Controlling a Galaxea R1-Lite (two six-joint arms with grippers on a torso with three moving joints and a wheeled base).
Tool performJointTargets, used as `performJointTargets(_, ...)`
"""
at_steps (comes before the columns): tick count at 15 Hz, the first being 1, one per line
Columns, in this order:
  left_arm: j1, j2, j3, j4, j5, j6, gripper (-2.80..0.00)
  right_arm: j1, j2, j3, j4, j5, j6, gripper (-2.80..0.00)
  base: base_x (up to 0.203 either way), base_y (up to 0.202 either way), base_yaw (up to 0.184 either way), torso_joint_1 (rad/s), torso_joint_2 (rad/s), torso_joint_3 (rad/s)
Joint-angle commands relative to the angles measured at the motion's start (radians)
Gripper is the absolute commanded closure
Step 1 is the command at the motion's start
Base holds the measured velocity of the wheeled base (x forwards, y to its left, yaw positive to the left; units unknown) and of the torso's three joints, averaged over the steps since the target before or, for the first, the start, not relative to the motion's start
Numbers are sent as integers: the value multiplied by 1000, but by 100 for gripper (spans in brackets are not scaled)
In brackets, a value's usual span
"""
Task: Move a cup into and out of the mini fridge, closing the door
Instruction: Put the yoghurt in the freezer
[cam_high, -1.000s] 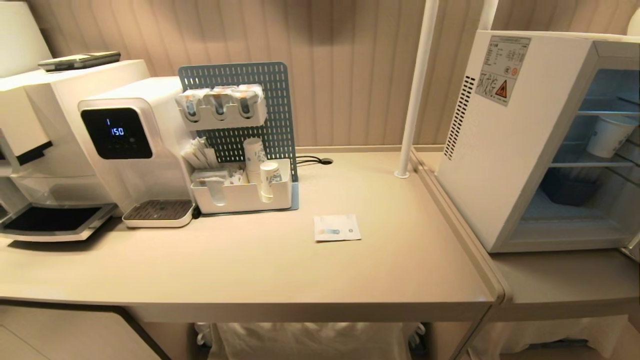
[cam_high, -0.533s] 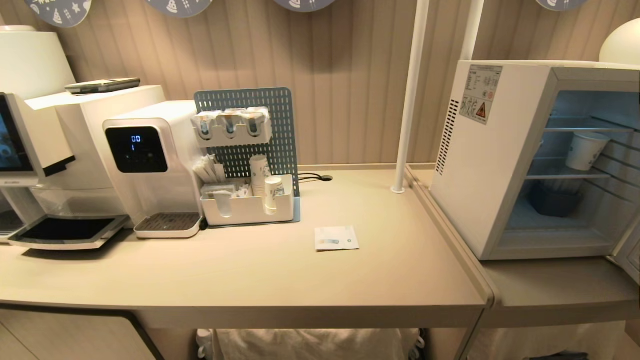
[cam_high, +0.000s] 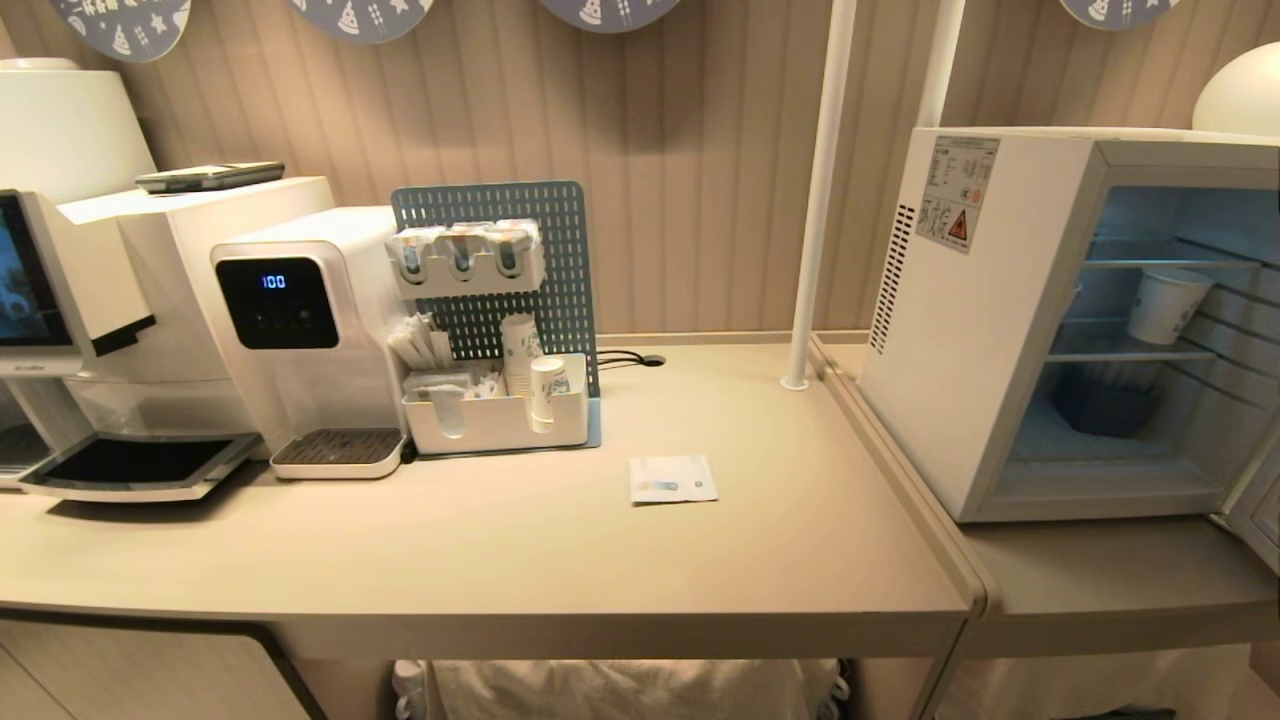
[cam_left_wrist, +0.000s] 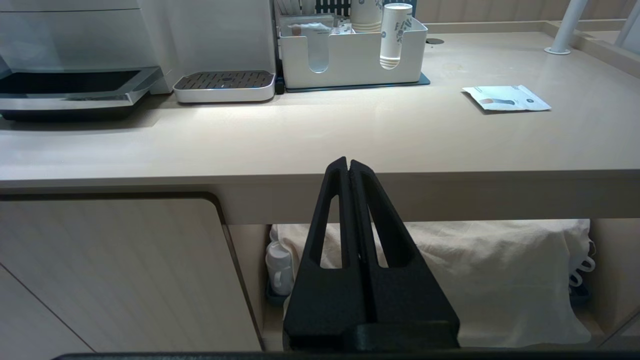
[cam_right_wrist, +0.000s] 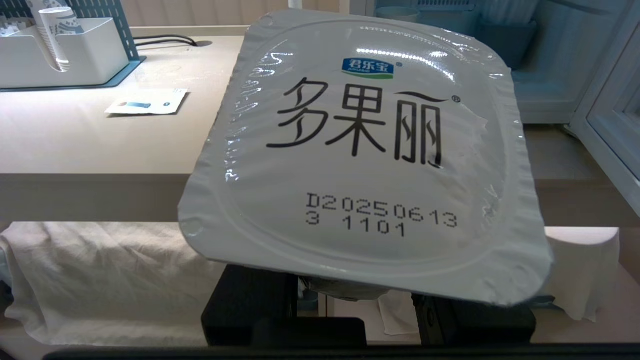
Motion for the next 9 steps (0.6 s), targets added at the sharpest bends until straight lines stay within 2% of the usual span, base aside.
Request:
performJointTargets(1,0,1,0,0,0,0,0,0,0,-1,0,1,-1,0,0,0,0,0,0,0)
performJointTargets(9,0,1,0,0,0,0,0,0,0,0,0,-5,9,0,0,0,0,0,0,0)
